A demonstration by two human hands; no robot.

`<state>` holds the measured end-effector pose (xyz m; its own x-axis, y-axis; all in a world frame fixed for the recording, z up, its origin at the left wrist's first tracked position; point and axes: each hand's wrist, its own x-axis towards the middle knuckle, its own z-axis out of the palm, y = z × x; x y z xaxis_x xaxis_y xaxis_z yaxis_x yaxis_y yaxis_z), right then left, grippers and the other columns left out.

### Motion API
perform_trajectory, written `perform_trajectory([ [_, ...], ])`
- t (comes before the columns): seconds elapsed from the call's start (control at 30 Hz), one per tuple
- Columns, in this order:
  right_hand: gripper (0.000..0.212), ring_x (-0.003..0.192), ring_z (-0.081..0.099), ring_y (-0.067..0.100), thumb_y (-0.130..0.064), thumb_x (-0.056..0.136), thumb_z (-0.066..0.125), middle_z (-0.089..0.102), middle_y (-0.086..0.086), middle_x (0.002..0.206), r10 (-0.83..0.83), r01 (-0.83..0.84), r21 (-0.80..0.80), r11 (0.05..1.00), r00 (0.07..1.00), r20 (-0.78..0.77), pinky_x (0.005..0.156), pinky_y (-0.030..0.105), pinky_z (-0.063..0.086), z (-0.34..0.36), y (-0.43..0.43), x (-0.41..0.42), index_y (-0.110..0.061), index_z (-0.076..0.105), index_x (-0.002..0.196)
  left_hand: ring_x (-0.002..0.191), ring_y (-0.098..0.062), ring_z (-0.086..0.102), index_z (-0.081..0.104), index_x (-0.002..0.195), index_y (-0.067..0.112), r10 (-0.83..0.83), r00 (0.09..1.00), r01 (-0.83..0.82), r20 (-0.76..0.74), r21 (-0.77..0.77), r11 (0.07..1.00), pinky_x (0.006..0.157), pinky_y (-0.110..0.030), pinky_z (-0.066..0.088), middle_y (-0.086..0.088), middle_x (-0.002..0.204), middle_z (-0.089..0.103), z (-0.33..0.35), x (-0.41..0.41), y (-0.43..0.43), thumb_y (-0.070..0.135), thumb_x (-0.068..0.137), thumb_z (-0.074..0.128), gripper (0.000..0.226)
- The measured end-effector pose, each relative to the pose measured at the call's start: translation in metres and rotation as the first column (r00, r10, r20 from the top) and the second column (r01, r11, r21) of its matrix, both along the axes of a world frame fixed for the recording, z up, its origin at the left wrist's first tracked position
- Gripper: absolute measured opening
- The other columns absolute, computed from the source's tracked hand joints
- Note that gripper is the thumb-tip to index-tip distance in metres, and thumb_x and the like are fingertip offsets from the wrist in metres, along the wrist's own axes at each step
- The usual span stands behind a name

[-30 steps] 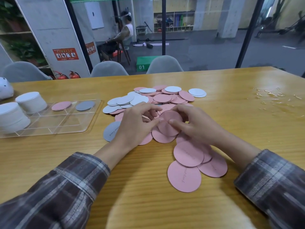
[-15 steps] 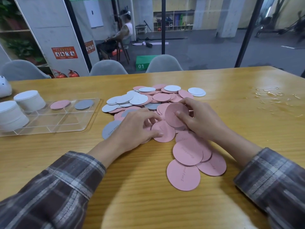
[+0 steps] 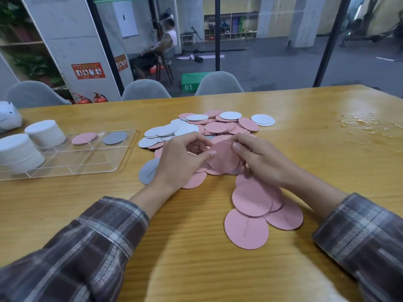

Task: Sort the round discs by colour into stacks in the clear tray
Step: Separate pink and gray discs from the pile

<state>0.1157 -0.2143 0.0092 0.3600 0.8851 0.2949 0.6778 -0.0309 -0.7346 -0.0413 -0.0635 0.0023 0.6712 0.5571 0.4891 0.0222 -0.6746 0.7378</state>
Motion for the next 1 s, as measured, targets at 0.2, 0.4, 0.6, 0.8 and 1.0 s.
perform_trajectory([
  [0.2, 0.012, 0.087, 0.067, 0.01, -0.032, 0.1, 0.061, 0.069, -0.013, 0.097, 0.022, -0.018, -0.035, 0.999, 0.989, 0.143, 0.081, 0.041, 0.055, -0.006, 0.001, 0.001, -0.023, 0.062, 0.109, 0.073, -0.008, 0.069, 0.078, 0.09, 0.018, 0.008, 1.0, -0.008, 0.016, 0.02, 1.0, 0.071, -0.018, 0.055, 0.006, 0.077, 0.074, -0.002, 0.005, -0.004, 0.018, 0.076, 0.091, 0.02],
  [0.4, 0.006, 0.078, 0.058, 0.0, -0.024, 0.098, 0.063, 0.063, -0.019, 0.085, -0.047, 0.048, 0.004, 0.999, 0.972, 0.231, 0.067, 0.023, 0.043, -0.006, 0.0, 0.005, -0.025, 0.06, 0.103, 0.066, -0.014, 0.062, 0.072, 0.082, 0.018, -0.068, 0.997, 0.063, 0.027, 0.151, 0.987, 0.059, -0.018, 0.043, 0.009, 0.07, 0.067, 0.001, 0.001, -0.017, 0.03, 0.082, 0.088, 0.02],
  [0.6, 0.008, 0.076, 0.064, 0.003, -0.023, 0.098, 0.062, 0.065, -0.021, 0.086, -0.138, 0.142, 0.0, 0.99, 0.965, 0.221, 0.065, 0.02, 0.042, -0.002, -0.005, 0.015, -0.027, 0.06, 0.105, 0.082, -0.009, 0.059, 0.078, 0.091, 0.027, -0.31, 0.903, 0.369, -0.298, 0.168, 0.914, 0.071, -0.013, 0.041, 0.013, 0.085, 0.064, -0.006, -0.003, -0.03, 0.048, 0.074, 0.091, 0.03],
  [0.8, 0.011, 0.084, 0.064, 0.014, -0.024, 0.098, 0.062, 0.07, -0.009, 0.093, -0.158, 0.167, -0.015, 0.986, 0.954, 0.254, 0.075, 0.032, 0.049, -0.001, -0.008, 0.018, -0.02, 0.063, 0.109, 0.089, -0.012, 0.06, 0.079, 0.101, 0.026, -0.374, 0.849, 0.417, -0.374, 0.038, 0.908, 0.081, -0.026, 0.05, 0.008, 0.1, 0.068, -0.002, -0.004, -0.031, 0.045, 0.069, 0.094, 0.039],
  [1.0, 0.009, 0.067, 0.059, 0.009, -0.021, 0.101, 0.057, 0.064, -0.016, 0.073, -0.113, 0.121, -0.039, 0.992, 0.979, 0.171, 0.067, 0.04, 0.048, -0.002, -0.013, 0.02, -0.019, 0.063, 0.107, 0.078, -0.016, 0.068, 0.078, 0.1, 0.024, -0.355, 0.898, 0.338, -0.26, -0.108, 0.935, 0.074, -0.025, 0.054, 0.003, 0.087, 0.073, 0.0, -0.004, -0.019, 0.023, 0.08, 0.09, 0.023],
])
